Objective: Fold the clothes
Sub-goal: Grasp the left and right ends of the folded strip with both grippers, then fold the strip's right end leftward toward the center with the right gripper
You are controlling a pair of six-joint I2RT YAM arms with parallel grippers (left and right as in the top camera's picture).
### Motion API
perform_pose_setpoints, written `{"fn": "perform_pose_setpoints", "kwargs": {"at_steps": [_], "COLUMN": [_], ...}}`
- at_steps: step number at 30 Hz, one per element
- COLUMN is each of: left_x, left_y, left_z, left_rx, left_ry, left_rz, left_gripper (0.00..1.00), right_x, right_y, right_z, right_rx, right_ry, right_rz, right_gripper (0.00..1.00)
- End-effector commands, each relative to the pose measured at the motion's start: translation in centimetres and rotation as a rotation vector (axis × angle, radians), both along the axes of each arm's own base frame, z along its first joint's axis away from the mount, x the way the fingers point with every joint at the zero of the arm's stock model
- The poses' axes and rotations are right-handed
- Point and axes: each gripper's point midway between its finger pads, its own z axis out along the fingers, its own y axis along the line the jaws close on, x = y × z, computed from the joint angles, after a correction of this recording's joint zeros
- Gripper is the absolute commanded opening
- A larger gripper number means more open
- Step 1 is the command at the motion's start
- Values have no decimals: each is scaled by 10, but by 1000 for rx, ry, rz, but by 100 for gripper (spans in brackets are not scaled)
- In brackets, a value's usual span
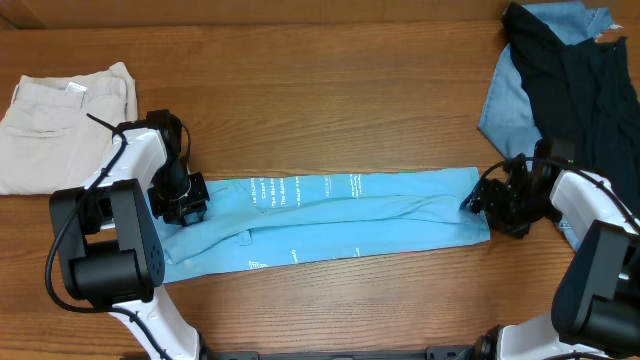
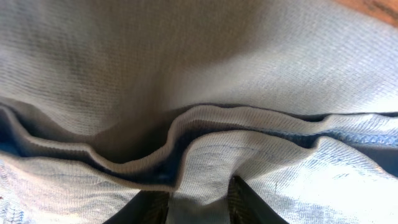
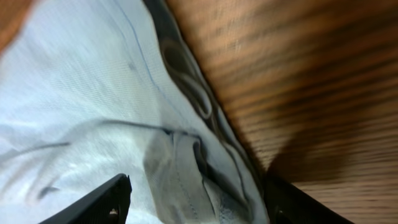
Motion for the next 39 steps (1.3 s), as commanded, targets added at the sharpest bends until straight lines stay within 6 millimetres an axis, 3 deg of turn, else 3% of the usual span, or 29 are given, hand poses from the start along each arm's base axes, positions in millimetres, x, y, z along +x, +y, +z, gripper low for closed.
{"fn": "perform_pose_setpoints", "kwargs": {"at_steps": [1,6,12,15,18,22,26,30,35,39], "left_x": [-12,-13,-13,-13,-13,-7,6,20,19,16], "left_y": [9,9,9,9,9,5,2,-2,-1,2], "left_z": [-5,-5,-5,-5,-4,3,22,45,57,57], "left_rx": [46,46,45,45,45,19,-1,-28,-21,-3], "left_ry": [39,42,45,45,43,32,-10,-78,-97,-82], "left_rz": [5,5,5,5,5,11,13,8,0,-3], "left_gripper": [35,36,35,34,31,29,30,38,41,47], "right_x": [-4,-3,4,10,21,31,47,63,73,77], "right_y": [7,14,23,20,14,-13,-28,-39,-43,-29], "right_z": [-6,-7,-5,-6,-5,-4,9,32,60,84], "right_rx": [36,63,78,66,42,-62,-91,-133,-151,-152], "right_ry": [-5,-19,-46,-59,-104,-109,-146,-170,-168,-166], "right_rz": [0,6,31,1,-10,-91,-113,-115,-111,-26], "right_gripper": [73,64,16,6,4,4,4,4,4,4]}}
